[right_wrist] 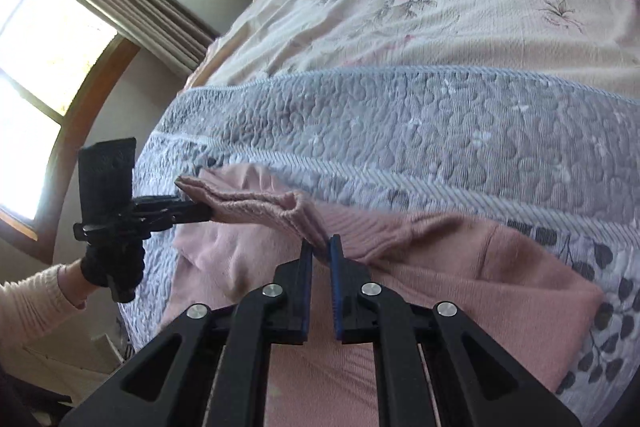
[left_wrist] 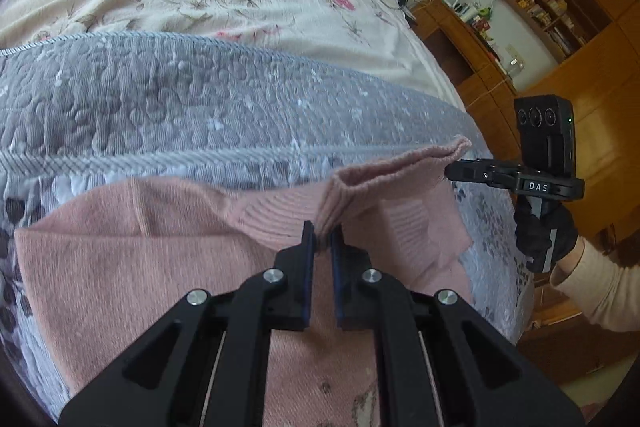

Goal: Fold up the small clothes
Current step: 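Fold the collar down toward the hem with both grippers and open them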

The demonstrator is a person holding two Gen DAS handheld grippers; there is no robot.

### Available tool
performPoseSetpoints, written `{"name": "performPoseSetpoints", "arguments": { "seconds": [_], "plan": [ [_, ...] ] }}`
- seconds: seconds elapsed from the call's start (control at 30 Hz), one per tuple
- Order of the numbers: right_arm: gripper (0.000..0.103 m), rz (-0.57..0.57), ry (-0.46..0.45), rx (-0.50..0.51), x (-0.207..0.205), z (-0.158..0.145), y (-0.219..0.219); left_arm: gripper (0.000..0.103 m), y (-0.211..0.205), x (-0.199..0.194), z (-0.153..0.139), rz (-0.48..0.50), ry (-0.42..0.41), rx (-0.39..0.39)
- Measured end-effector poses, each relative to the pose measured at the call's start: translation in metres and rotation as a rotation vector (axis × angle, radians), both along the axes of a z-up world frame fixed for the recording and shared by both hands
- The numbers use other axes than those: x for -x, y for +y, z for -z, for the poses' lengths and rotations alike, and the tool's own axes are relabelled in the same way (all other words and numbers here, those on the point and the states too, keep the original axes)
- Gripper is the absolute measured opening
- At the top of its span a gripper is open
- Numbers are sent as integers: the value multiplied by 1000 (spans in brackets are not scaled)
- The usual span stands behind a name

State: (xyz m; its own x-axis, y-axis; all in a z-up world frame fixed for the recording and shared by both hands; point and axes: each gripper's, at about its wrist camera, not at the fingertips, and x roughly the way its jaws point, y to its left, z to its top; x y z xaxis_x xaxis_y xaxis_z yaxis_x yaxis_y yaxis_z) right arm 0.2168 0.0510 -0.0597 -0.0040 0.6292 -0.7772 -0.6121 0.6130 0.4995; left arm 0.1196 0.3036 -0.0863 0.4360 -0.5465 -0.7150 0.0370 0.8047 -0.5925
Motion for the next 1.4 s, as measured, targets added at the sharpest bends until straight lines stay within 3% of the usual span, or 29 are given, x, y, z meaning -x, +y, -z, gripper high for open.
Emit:
{"name": "performPoseSetpoints", "arguments": {
  "seconds": [0.2, 0.37, 0.43, 0.5, 0.6, 0.77, 0.83, 0.87, 0.9, 1.0, 1.13, 1.27, 1.4],
  "plan": [
    [9, -30, 57, 72, 34, 29, -8, 9, -11, 25, 33, 33, 91, -11],
    [14, -16, 120, 103, 51, 40, -30, 10, -1, 49, 39, 24, 152, 18],
    [20, 20, 170, 68, 51, 40, -38, 17, 5, 57, 36, -10, 159, 68],
    [32, 61, 216, 20, 49, 40, -40, 37, 10, 59, 35, -62, 175, 120],
    [43, 105, 269, 0, 46, 51, -31, 43, 4, 51, 45, -110, 226, 188],
    [43, 141, 372, 5, 49, 84, -15, 38, -17, 36, 73, -132, 321, 222],
    [37, 146, 380, 4, 51, 90, -11, 16, -22, 32, 79, -140, 336, 243],
    [24, 147, 381, 6, 51, 90, -10, 8, -24, 31, 81, -138, 343, 241],
    [12, 148, 390, -3, 51, 89, -11, 7, -25, 30, 82, -138, 345, 239],
    [11, 155, 374, -35, 51, 77, -20, 6, -22, 31, 71, -125, 312, 194],
    [10, 128, 332, 4, 55, 67, -27, 6, -13, 37, 57, -97, 275, 143],
    [10, 106, 312, 87, 64, 86, -19, 6, -18, 38, 74, -69, 320, 90],
    [10, 122, 298, 85, 67, 97, -20, 8, -16, 39, 84, -96, 307, 84]
  ]
}}
